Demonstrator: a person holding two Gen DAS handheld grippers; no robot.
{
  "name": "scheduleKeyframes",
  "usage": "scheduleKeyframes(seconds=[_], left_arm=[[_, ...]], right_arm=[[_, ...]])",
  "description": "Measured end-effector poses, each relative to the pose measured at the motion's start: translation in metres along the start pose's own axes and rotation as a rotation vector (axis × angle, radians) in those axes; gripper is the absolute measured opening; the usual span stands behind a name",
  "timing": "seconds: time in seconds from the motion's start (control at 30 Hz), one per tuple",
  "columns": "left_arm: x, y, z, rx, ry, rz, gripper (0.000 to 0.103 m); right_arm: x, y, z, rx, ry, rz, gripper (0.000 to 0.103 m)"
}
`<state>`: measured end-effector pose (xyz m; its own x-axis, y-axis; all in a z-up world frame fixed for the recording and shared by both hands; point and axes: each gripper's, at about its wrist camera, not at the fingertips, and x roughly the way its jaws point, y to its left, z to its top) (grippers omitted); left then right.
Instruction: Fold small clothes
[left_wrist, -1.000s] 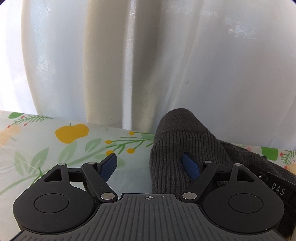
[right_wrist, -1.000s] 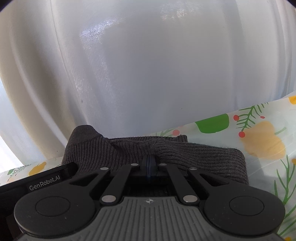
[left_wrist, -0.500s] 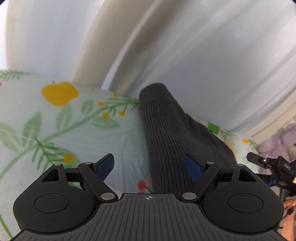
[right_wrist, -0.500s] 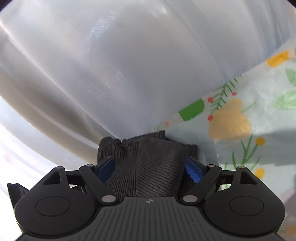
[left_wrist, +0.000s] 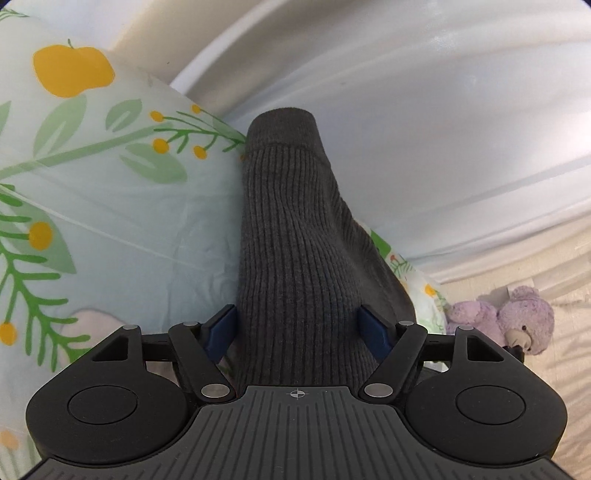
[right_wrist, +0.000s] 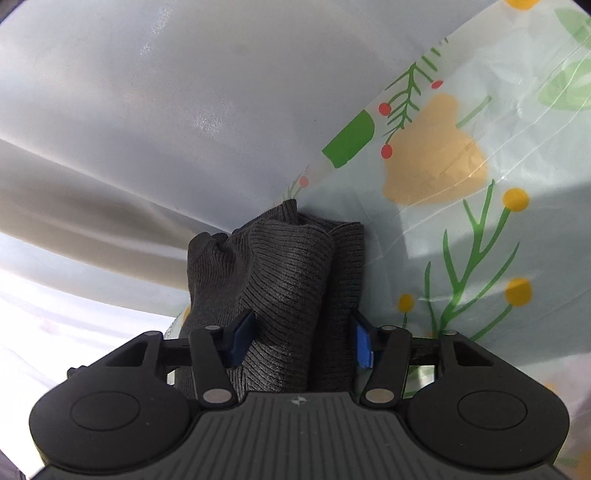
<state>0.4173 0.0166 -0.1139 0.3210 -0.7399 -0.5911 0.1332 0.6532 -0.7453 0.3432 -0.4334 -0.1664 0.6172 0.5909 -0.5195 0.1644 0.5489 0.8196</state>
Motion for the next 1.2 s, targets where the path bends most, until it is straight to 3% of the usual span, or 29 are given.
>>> scheduleKeyframes(seconds=[0.07,0.23,0.33,0.67,0.93,1.03,1.13,1.2], left_arm=[[0.001,-0.001,0.002,0.001,-0.002,0.006,0.073],[-0.002,-0.009,-0.001,0.029,-0.023,0.032,0.053],[-0.010,-0.018,-0.003,0.048,-0.038,0.061,0.049],[-0.066,-0.035,-0.021,0.106,-0.099,0.116,0.046],[-0.118,-0.003,-0.036,0.070,-0.151,0.216,0.050],[-0.135,0.005,-0.041,0.054,-0.184,0.313,0.050],[-0.153,0.001,-0.042,0.090,-0.295,0.429,0.058],[-0.158,-0.002,-0.036,0.100,-0.361,0.469,0.063]], right_arm=[[0.004,-0.006,0.001,0.033,0.018,0.034,0.048],[0.011,-0.006,-0.001,0.044,0.035,0.062,0.041],[0.014,0.004,-0.005,0.011,0.029,0.057,0.036],[0.014,0.058,-0.018,-0.096,0.047,0.126,0.028],[0.060,0.090,-0.044,-0.165,0.148,0.118,0.027],[0.064,0.104,-0.049,-0.240,0.125,0.003,0.036],[0.053,0.129,-0.053,-0.394,-0.012,-0.184,0.040],[0.049,0.149,-0.057,-0.468,-0.084,-0.204,0.041]])
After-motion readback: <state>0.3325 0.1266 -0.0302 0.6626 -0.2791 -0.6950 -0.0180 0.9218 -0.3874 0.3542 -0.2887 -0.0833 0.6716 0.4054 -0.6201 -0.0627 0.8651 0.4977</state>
